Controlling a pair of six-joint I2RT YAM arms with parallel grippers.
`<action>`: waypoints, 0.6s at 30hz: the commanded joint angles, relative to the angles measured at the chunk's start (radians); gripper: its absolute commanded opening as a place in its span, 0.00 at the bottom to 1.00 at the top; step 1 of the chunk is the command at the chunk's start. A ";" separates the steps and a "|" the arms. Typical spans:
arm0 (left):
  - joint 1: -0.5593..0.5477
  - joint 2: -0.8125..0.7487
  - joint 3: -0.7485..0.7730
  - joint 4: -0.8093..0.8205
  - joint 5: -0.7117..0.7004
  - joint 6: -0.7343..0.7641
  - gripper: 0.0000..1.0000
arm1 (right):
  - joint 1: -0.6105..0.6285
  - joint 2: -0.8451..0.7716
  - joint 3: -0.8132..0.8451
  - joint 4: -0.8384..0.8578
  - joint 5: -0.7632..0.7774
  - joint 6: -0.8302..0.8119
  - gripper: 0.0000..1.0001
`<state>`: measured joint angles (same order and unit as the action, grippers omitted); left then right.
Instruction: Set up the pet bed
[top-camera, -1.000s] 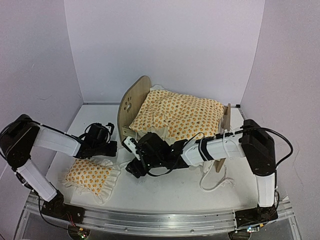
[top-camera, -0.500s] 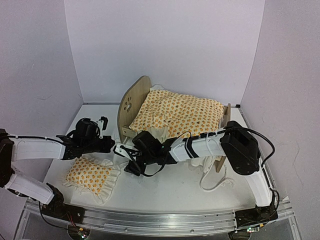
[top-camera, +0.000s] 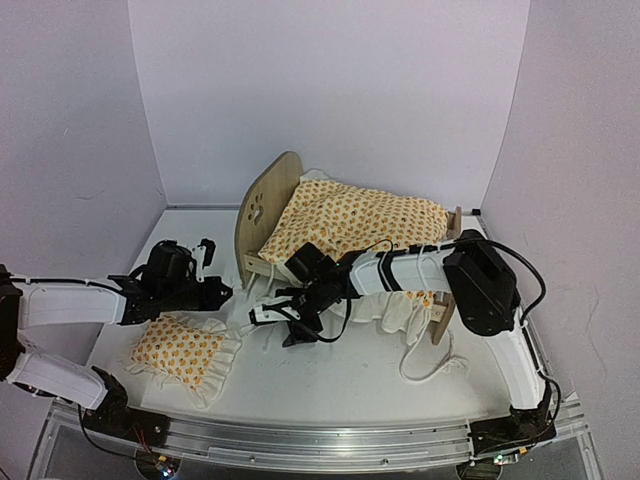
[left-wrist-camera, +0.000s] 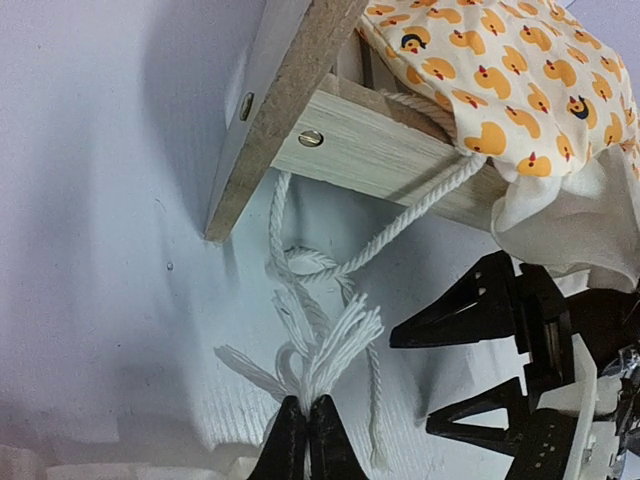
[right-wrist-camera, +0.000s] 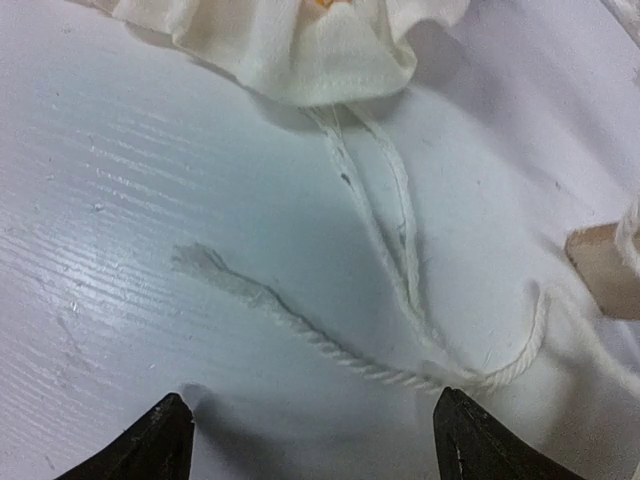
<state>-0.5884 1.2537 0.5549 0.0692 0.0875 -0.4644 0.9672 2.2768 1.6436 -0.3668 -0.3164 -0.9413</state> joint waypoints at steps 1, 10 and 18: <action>-0.002 -0.041 -0.025 0.040 0.029 -0.038 0.00 | -0.008 0.074 0.146 -0.040 -0.088 -0.119 0.84; -0.002 -0.115 -0.070 0.039 -0.011 -0.086 0.00 | -0.009 0.199 0.274 -0.114 -0.148 -0.076 0.76; -0.002 -0.126 -0.067 0.033 -0.003 -0.092 0.00 | -0.013 0.304 0.403 -0.176 -0.148 0.096 0.59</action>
<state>-0.5884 1.1458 0.4820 0.0708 0.0937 -0.5438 0.9600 2.5065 1.9865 -0.4679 -0.4835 -0.9497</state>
